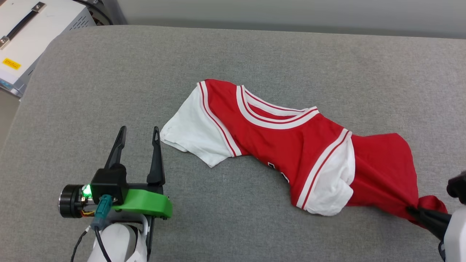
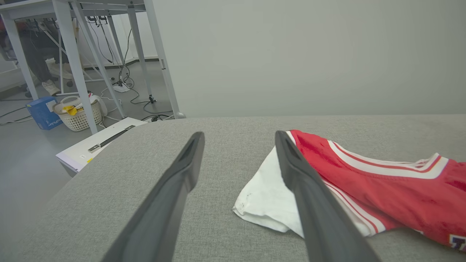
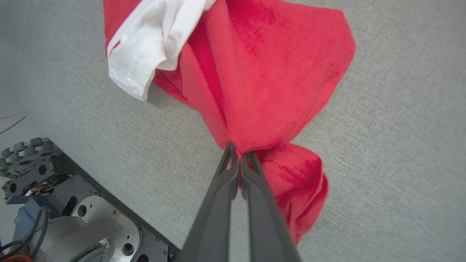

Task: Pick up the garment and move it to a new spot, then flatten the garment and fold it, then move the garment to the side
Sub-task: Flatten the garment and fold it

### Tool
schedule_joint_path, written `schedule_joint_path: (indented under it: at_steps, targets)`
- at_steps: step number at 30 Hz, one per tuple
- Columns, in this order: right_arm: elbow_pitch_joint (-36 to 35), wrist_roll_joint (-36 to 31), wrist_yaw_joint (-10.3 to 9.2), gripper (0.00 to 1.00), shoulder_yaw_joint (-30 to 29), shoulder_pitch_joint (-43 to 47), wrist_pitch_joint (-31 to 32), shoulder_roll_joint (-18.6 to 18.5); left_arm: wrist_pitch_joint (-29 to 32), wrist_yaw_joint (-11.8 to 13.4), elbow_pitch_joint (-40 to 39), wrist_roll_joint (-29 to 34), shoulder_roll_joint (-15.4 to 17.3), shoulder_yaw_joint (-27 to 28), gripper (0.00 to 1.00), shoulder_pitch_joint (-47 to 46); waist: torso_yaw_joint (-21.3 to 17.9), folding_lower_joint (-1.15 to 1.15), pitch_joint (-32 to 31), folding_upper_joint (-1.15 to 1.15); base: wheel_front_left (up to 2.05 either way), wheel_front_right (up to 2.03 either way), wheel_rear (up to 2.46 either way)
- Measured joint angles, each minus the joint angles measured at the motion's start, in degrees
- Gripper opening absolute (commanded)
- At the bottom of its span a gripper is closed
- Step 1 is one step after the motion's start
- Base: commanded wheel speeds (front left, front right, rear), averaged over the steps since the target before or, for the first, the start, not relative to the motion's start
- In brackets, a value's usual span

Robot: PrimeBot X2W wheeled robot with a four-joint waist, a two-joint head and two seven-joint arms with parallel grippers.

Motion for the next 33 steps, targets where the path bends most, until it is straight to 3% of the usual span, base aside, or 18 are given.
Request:
schedule_joint_path:
  at_steps: [6,10,16,18,20,27,33]
  targets:
    - [-4.21,-1.93,0.0,0.0,-9.35,13.46,3.78,8.98,0.0,-1.21,0.11,1.13,-0.77,0.75,1.0,0.01,0.29,0.0,0.18,0.0,0.0,0.0,0.0]
    - [-2.64,-2.33,0.0,0.0,-11.9,20.37,4.77,15.06,0.0,-1.93,0.24,1.69,-1.6,1.18,1.0,0.01,0.7,0.0,0.46,0.0,0.0,0.0,0.0]
    - [3.79,-4.45,0.0,0.0,-11.1,21.25,2.81,18.03,0.0,-2.85,0.66,2.41,-2.0,2.09,1.0,0.01,0.88,0.0,0.95,0.0,0.0,0.0,0.0]
    - [4.55,-5.22,0.0,1.0,-10.81,20.31,0.81,18.6,0.0,-3.04,0.81,2.55,-2.07,2.31,1.0,0.01,0.79,0.0,0.92,0.0,0.0,0.0,0.0]
    - [4.12,-5.99,0.0,1.0,-10.83,18.92,-0.84,18.44,0.0,-3.07,1.01,2.96,-2.14,2.61,1.0,0.02,0.58,0.0,0.63,0.0,0.0,0.0,0.0]
    - [-6.99,-7.3,0.0,1.0,-17.68,16.3,-3.21,15.48,0.0,-3.55,1.13,4.56,-2.44,3.19,1.0,1.17,-0.38,0.0,-0.99,0.0,0.0,0.0,0.0]
    - [-13.38,-9.45,0.0,1.0,-19.28,6.71,-0.71,9.74,0.0,-4.04,0.64,5.11,-3.21,3.07,1.0,1.09,-0.12,0.0,-0.13,0.0,0.0,0.0,0.0]
